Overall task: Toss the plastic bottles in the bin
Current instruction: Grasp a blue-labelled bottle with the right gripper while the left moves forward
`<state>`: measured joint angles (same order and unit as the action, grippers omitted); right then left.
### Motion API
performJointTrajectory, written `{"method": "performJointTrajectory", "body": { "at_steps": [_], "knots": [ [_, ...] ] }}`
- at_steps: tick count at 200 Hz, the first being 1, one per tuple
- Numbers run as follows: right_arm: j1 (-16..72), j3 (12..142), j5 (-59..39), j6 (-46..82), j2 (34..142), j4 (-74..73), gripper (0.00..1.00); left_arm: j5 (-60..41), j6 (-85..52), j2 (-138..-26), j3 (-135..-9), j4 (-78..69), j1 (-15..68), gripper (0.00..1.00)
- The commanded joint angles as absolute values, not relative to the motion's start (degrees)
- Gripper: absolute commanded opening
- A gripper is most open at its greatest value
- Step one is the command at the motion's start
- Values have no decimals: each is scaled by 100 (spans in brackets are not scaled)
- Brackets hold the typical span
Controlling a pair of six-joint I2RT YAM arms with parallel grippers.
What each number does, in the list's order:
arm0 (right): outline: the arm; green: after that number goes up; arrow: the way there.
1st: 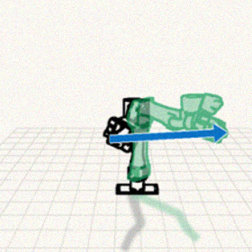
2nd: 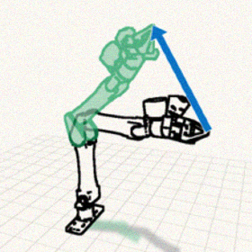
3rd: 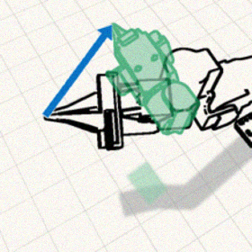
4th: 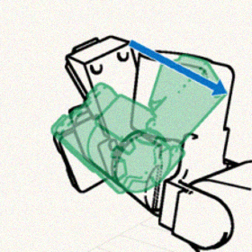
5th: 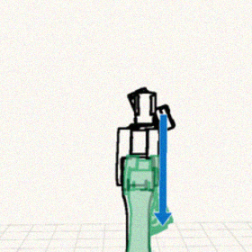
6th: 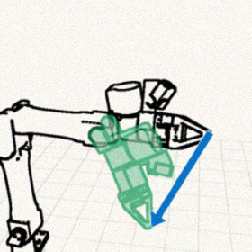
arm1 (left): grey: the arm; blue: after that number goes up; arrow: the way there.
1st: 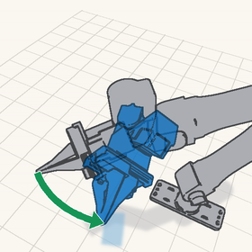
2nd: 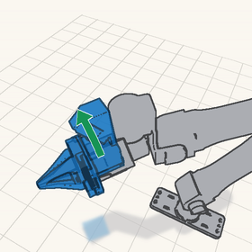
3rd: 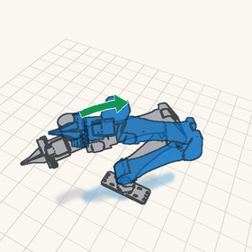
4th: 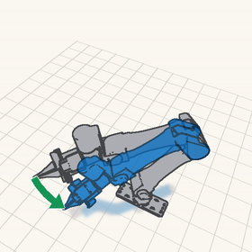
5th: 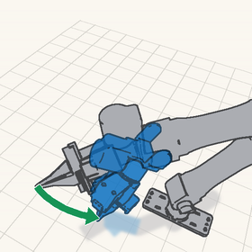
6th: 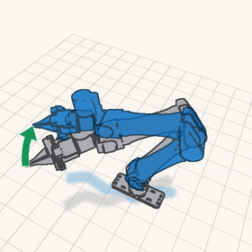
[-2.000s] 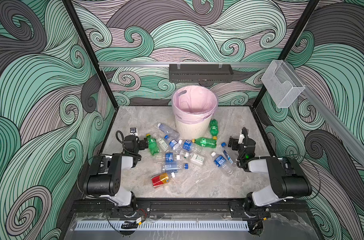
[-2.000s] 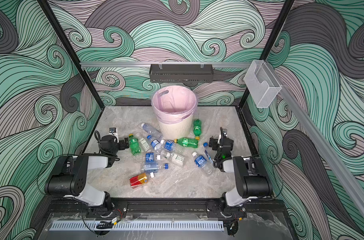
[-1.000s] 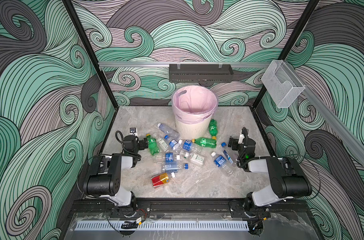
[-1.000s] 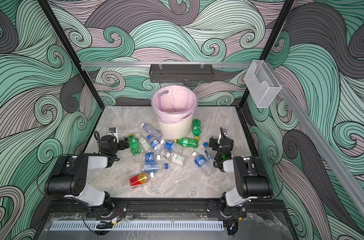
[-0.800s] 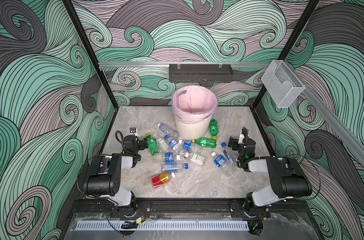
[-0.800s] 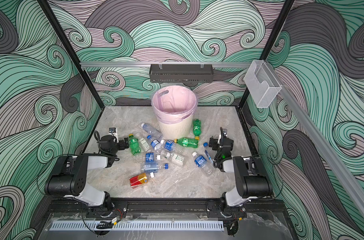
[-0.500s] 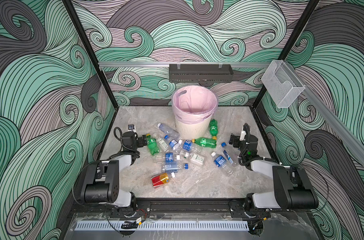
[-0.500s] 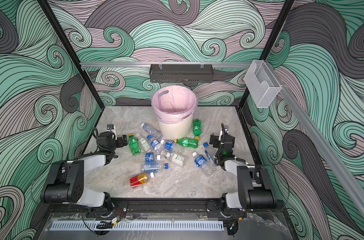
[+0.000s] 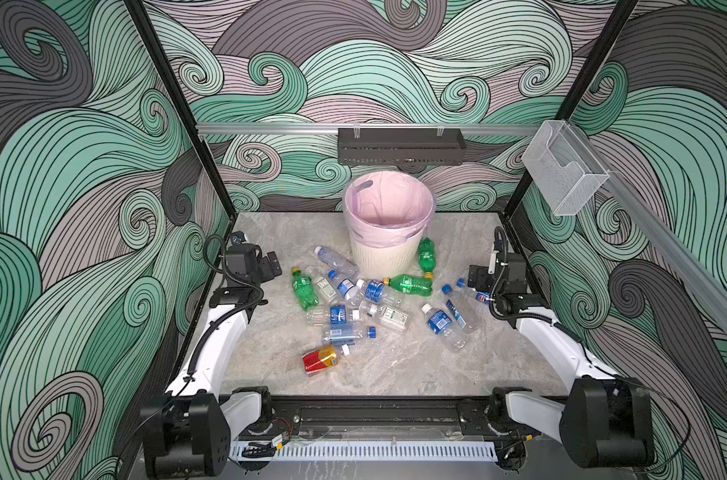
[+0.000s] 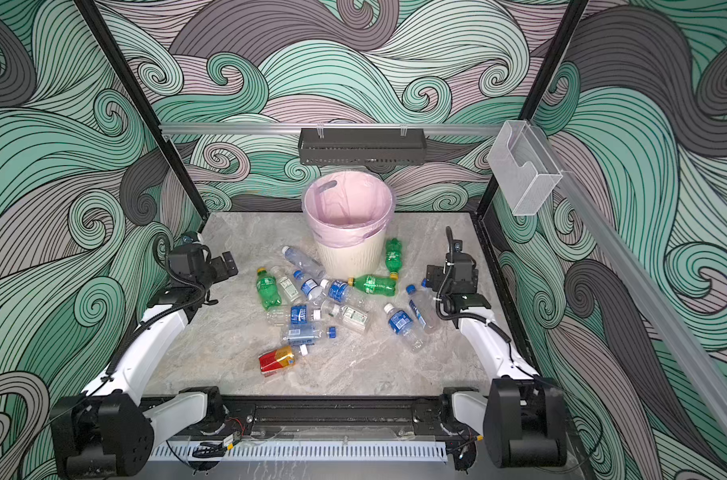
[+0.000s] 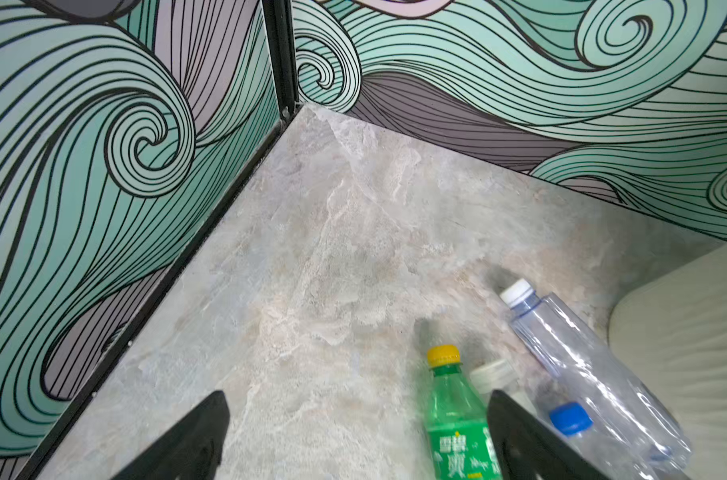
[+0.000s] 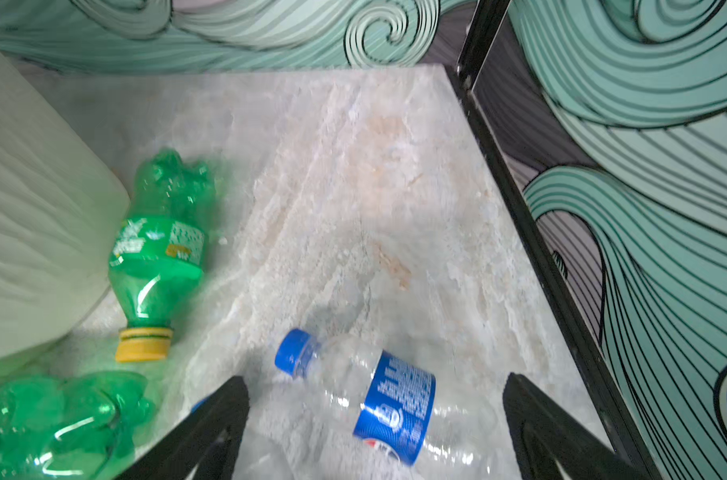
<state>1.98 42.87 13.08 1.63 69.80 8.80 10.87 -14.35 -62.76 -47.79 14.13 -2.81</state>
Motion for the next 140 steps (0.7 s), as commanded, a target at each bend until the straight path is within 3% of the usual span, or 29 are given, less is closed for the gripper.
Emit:
{"method": "performJointTrajectory", "body": {
  "at_steps": [1,80,140],
  "knots": [
    [141,4886,1302,498,7339,2369,93,794,-1453,-5924,-4993,2350,-246,99],
    [-211,5571,796,743,8084,3505,87,129,-941,-4747,-4918,3423,-246,99],
    [-365,5502,515,694,8527,3529,86,-61,-943,-4841,-4903,3282,-242,99]
  ]
}}
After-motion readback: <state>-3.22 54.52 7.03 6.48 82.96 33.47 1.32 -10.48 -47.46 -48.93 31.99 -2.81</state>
